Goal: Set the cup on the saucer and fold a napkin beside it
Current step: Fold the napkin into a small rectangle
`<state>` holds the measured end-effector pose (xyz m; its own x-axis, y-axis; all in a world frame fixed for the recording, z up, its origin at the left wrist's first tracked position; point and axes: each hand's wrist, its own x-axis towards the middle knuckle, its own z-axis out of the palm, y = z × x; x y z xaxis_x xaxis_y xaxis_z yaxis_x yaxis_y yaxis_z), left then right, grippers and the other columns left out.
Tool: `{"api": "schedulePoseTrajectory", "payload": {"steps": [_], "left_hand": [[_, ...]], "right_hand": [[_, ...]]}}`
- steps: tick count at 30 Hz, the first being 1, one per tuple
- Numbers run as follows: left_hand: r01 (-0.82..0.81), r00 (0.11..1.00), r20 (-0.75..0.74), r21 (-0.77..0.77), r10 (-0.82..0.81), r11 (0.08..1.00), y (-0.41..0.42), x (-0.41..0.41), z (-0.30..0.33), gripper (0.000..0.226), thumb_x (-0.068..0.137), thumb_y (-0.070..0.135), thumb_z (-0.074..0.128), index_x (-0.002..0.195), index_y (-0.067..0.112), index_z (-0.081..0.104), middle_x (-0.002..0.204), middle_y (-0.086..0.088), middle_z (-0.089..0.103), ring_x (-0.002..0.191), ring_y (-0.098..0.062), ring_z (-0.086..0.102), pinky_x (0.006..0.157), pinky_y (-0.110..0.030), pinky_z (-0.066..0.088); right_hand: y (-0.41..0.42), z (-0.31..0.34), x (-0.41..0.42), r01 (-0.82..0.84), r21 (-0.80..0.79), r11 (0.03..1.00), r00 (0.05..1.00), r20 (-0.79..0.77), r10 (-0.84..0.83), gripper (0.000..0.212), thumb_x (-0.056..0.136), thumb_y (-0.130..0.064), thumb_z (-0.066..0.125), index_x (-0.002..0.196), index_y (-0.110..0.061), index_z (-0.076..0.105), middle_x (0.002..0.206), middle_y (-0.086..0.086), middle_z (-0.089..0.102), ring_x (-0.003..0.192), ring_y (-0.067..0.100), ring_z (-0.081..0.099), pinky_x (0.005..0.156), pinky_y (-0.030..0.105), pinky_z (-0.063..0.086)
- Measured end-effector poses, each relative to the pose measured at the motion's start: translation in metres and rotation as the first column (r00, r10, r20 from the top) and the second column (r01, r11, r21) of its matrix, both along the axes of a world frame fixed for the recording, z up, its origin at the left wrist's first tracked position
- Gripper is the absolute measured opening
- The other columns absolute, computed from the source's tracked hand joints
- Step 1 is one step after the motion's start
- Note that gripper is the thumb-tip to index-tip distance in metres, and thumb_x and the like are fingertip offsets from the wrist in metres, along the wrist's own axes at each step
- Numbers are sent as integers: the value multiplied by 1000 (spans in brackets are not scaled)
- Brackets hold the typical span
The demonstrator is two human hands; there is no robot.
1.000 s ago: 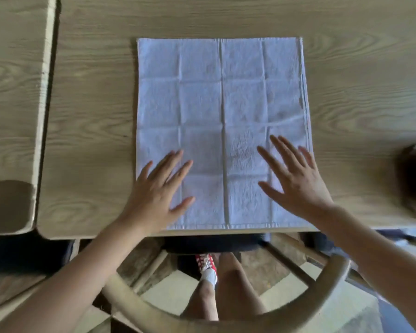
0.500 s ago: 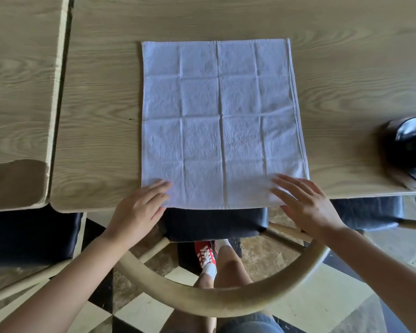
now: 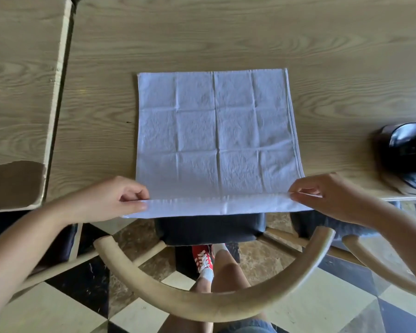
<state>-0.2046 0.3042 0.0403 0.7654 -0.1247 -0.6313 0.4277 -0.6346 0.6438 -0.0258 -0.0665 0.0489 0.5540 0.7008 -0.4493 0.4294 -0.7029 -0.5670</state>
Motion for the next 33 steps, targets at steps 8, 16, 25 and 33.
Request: {"api": "schedulePoseTrajectory", "payload": {"steps": [8, 16, 25, 33], "left_hand": [[-284, 889, 378, 10, 260, 959, 10, 51, 43, 27, 81, 5, 64, 75, 30, 67, 79, 25, 71, 73, 15, 60, 68, 2, 39], [-478, 742, 557, 51, 373, 877, 44, 142, -2, 12, 85, -1, 58, 86, 8, 66, 62, 37, 62, 64, 19, 55, 63, 1, 36], [-381, 822, 545, 314, 163, 870, 80, 183, -79, 7, 81, -1, 63, 83, 1, 69, 132, -22, 52, 121, -28, 51, 94, -28, 35], [-313, 830, 551, 339, 82, 887, 92, 196, -76, 6, 83, 6, 61, 78, 7, 65, 115, -10, 62, 107, -20, 55, 82, -28, 36]], "right_hand": [[26, 49, 55, 84, 162, 983, 980, 168, -111, 4, 73, -39, 66, 72, -40, 62, 63, -14, 67, 73, -4, 62, 64, -1, 40], [100, 2, 152, 71, 154, 986, 913, 389, -126, 6, 82, -20, 64, 84, -15, 68, 82, -1, 65, 83, 19, 61, 69, 23, 39], [130, -69, 204, -33, -21, 999, 917, 396, 38, 7, 82, -18, 65, 87, -15, 68, 114, 9, 62, 112, 28, 53, 98, 47, 40], [130, -68, 207, 23, 24, 999, 910, 414, -31, 9, 83, -21, 65, 88, -15, 68, 110, 5, 68, 102, 27, 60, 90, 38, 44]]}}
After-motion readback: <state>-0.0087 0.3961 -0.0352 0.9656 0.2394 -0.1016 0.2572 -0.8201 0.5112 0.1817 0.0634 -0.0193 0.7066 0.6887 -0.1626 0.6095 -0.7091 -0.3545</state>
